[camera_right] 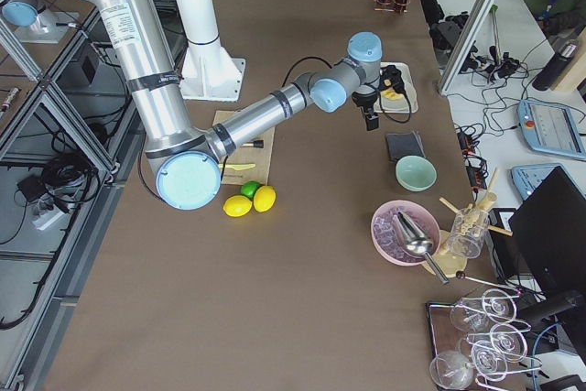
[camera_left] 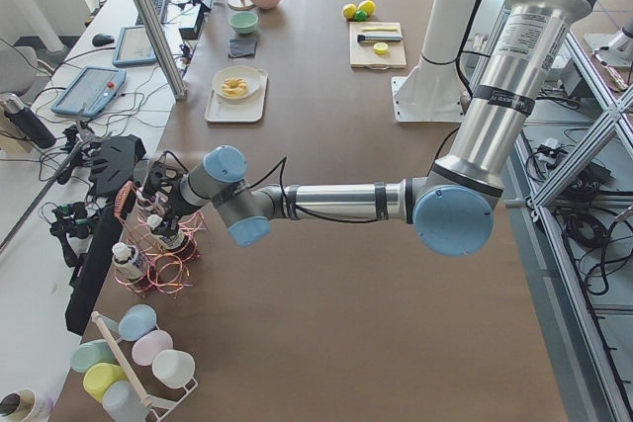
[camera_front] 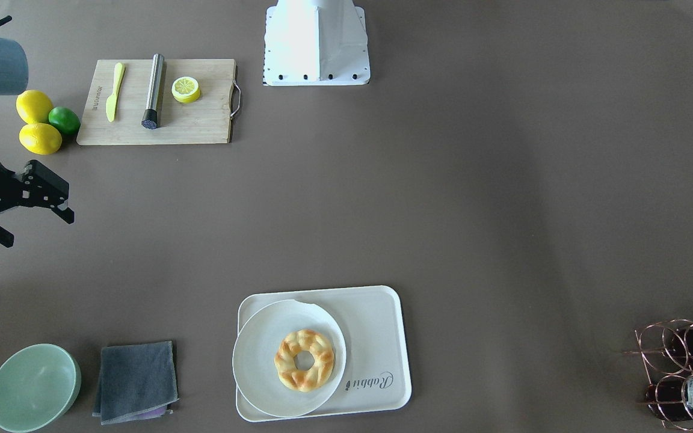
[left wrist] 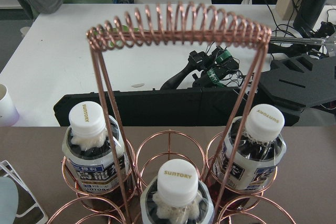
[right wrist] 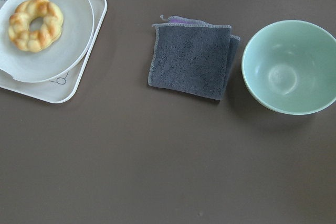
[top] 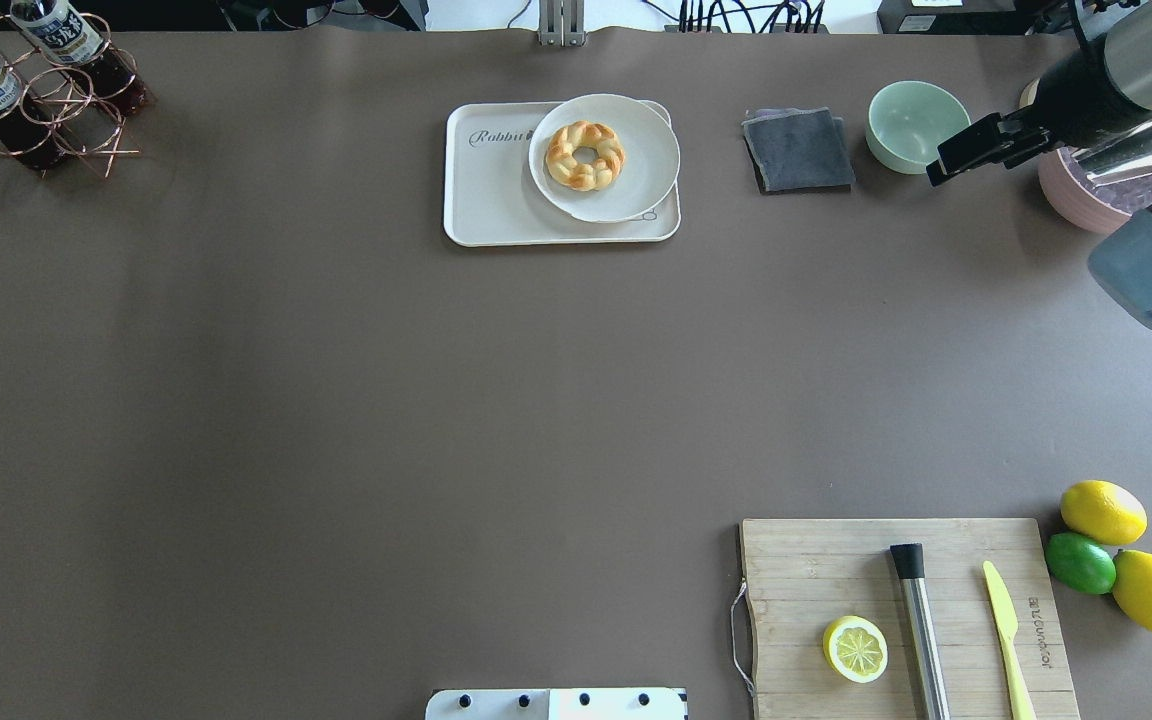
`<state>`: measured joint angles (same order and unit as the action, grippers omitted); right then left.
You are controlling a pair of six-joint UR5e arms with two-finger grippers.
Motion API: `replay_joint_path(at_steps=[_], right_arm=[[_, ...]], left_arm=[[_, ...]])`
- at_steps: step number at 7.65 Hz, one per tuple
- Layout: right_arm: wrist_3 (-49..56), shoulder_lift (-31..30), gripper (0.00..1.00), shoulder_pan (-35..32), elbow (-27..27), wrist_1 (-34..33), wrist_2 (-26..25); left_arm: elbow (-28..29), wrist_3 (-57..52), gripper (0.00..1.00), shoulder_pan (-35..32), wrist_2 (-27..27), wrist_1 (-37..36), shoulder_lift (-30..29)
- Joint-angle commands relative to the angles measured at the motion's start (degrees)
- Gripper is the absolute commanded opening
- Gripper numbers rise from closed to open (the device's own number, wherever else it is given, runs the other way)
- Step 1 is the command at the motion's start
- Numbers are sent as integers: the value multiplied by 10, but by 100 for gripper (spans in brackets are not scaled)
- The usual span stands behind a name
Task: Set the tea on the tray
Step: 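Lower the left gripper onto a tea bottle while the right arm moves toward the tray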
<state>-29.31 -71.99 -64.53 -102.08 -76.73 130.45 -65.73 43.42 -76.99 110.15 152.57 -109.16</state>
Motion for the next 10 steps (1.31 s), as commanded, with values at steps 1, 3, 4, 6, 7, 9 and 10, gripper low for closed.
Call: replay_joint_path(at_steps=[1, 3, 4, 6, 7, 9, 10], right_arm=[[0, 0, 100, 0, -1, 0, -2], [0, -1, 100, 0, -3, 0, -2], [-1, -1, 100, 0, -6, 0, -2], [-1, -1, 100, 0, -7, 0, -3], [-1, -1, 100, 0, -7, 0, -2], [-1, -1, 100, 0, -6, 0, -5], [-1, -1, 100, 0, -6, 0, -7]], left_arm=[[22, -16, 73, 0, -6, 0, -14], [35, -18, 68, 0, -14, 1, -24], [37, -18, 65, 0, -14, 1, -26], [45, -18, 63, 0, -14, 1, -33], [50, -18, 63, 0, -14, 4, -36], [60, -18, 63, 4, -14, 9, -39], [61, -18, 63, 12, -15, 9, -39]])
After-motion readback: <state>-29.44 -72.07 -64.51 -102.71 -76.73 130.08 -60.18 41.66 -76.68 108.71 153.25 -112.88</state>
